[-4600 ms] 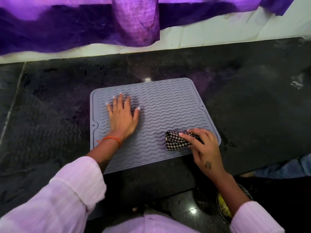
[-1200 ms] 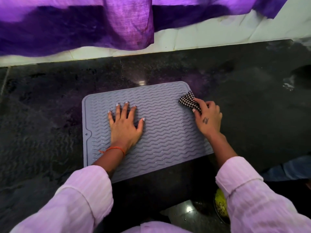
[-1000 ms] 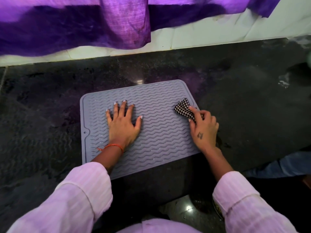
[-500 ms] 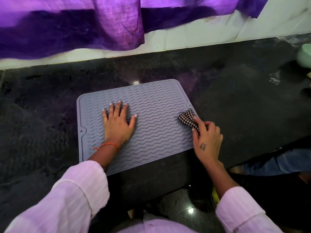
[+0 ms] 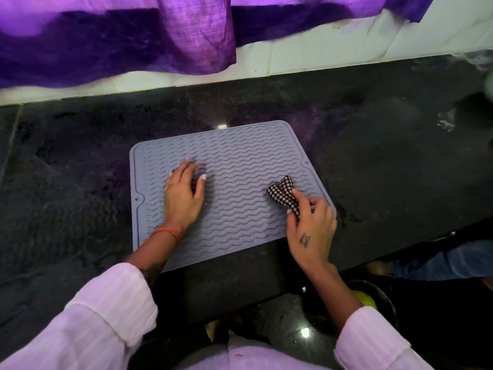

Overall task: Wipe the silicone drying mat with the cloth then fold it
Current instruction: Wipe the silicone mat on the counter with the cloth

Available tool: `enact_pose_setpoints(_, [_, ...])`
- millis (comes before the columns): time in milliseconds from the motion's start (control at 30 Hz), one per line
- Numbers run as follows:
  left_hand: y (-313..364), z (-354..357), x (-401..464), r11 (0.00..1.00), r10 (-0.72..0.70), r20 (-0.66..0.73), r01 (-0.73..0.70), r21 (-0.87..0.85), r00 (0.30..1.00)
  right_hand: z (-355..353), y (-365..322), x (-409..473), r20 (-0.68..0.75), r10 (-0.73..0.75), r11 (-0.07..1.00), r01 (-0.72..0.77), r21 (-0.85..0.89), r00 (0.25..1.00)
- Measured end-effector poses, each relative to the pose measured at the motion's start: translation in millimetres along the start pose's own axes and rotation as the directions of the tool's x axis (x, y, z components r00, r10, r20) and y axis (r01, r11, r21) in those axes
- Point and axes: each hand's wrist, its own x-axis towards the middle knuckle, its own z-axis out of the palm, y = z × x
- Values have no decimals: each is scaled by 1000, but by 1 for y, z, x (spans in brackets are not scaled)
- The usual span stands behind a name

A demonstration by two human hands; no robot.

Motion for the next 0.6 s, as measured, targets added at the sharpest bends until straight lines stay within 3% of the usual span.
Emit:
enact_pose_setpoints(167, [-19, -20, -16, 990, 23, -44, -17, 138, 999, 10, -33, -30, 131, -78, 995, 86, -59, 988])
enact_pose_setpoints(267, [-39, -38, -21, 967, 37, -87, -13, 256, 996, 7, -38, -26, 127, -60, 998, 57, 29, 990])
enact_pose_setpoints(333, [-51, -48, -22, 950, 5, -85, 21, 312, 996, 9, -48, -37, 148, -138, 990, 135, 32, 979])
enact_pose_setpoints(400, [-60, -58, -25, 937, -36, -71, 59, 344, 997, 13, -58, -50, 182, -194, 979, 202, -21, 964])
enact_pose_setpoints(500, [-69, -67, -30, 933, -71, -76, 93, 348, 995, 16, -66, -49, 180, -172, 985, 172, 14, 969])
enact_pose_setpoints(600, [-75, -72, -32, 935, -58, -70, 79, 346, 996, 19, -83, -62, 209, -279, 960, 278, 33, 937])
